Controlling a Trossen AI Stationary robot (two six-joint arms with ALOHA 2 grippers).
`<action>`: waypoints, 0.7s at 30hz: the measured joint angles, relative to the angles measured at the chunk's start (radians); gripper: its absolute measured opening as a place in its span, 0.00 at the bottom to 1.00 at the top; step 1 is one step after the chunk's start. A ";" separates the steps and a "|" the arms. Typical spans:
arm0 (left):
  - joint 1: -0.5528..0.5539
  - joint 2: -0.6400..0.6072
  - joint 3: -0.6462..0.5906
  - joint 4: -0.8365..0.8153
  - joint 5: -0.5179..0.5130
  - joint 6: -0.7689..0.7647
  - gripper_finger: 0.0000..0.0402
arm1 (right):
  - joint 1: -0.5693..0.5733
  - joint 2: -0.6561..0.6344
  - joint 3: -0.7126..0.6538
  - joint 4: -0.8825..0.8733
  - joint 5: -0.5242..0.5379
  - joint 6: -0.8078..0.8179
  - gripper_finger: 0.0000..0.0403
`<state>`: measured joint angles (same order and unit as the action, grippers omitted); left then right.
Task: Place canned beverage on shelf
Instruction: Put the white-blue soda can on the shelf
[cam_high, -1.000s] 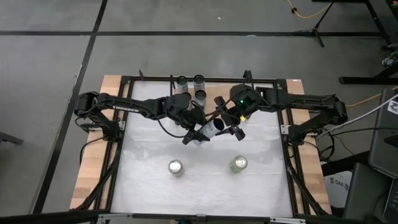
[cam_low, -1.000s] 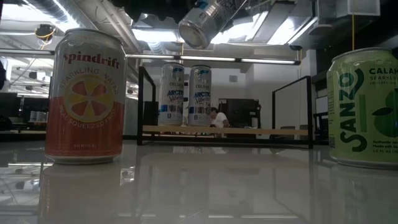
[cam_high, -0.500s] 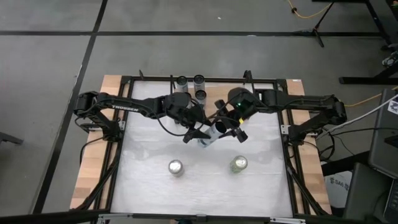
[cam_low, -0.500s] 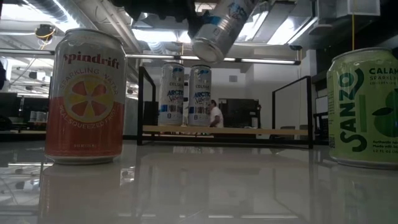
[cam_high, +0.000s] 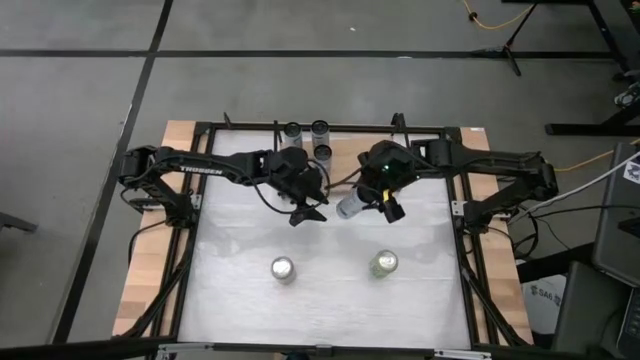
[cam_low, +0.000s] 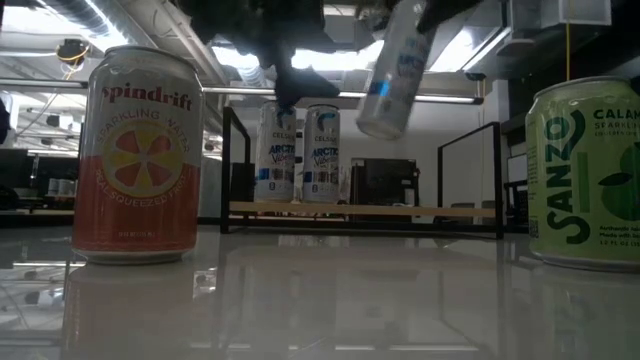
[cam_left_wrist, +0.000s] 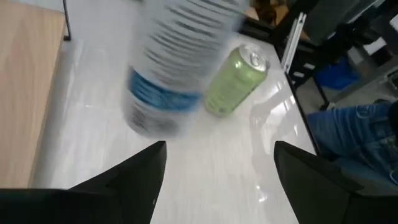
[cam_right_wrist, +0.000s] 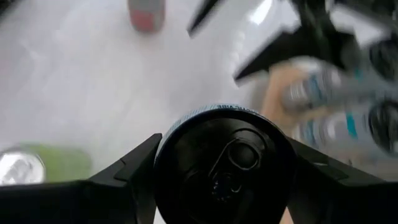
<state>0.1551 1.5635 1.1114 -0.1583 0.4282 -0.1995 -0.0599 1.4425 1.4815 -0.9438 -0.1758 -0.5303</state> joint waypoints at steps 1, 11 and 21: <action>0.000 -0.004 0.000 -0.011 0.000 0.005 0.73 | -0.008 0.000 0.000 -0.015 0.013 0.003 0.62; -0.034 -0.132 0.000 -0.228 -0.163 0.127 0.73 | -0.190 0.000 0.000 -0.025 0.018 0.028 0.62; -0.040 -0.190 -0.007 -0.388 -0.284 0.158 0.73 | -0.424 0.093 0.000 0.008 0.002 -0.026 0.62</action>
<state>0.1146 1.3731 1.1042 -0.5458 0.1446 -0.0418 -0.4842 1.5359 1.4811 -0.9361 -0.1741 -0.5565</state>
